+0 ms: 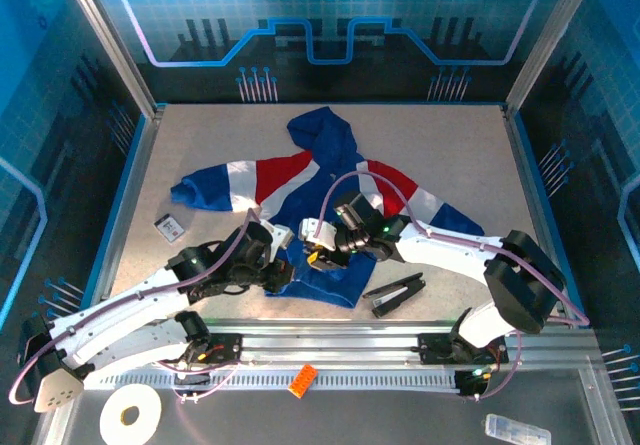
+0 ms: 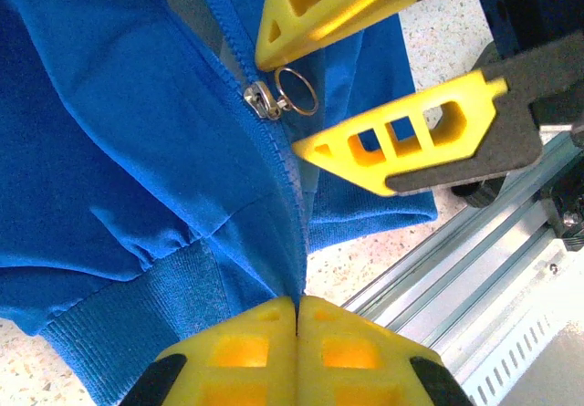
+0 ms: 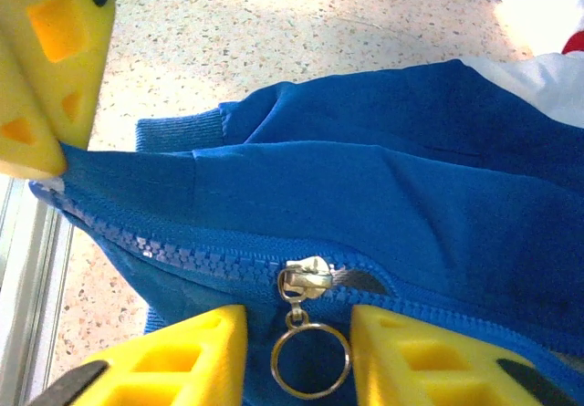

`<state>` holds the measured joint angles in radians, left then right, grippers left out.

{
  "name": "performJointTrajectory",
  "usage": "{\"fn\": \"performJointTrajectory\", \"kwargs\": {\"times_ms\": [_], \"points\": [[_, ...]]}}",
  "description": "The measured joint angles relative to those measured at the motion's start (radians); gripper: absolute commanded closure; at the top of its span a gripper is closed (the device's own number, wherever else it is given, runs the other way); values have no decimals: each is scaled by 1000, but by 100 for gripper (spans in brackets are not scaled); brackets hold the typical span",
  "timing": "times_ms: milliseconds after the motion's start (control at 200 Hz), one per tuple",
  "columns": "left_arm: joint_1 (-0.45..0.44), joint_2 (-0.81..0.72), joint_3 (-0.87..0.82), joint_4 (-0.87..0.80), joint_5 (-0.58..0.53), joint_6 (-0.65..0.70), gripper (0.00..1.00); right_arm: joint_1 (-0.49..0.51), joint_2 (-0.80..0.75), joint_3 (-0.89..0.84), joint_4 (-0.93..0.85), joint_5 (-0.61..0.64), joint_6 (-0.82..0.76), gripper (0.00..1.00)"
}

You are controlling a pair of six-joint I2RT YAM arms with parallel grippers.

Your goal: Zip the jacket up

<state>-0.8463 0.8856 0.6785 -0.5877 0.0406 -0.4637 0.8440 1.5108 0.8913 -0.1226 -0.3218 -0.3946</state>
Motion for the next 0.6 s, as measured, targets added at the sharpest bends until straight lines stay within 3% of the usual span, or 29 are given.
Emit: {"fn": "performJointTrajectory", "kwargs": {"times_ms": [150,265,340,425,600], "points": [[0,3,3,-9,0,2,100,0,0,0,4,9,-7,73],[0,4,7,-11,0,3,100,0,0,0,4,27,-19,58],[0,4,9,-14,0,3,100,2,0,0,4,39,-24,55],[0,4,14,-19,0,3,100,13,0,0,4,55,-29,56],[0,4,17,-22,0,3,100,39,2,0,5,92,-40,70]]}}
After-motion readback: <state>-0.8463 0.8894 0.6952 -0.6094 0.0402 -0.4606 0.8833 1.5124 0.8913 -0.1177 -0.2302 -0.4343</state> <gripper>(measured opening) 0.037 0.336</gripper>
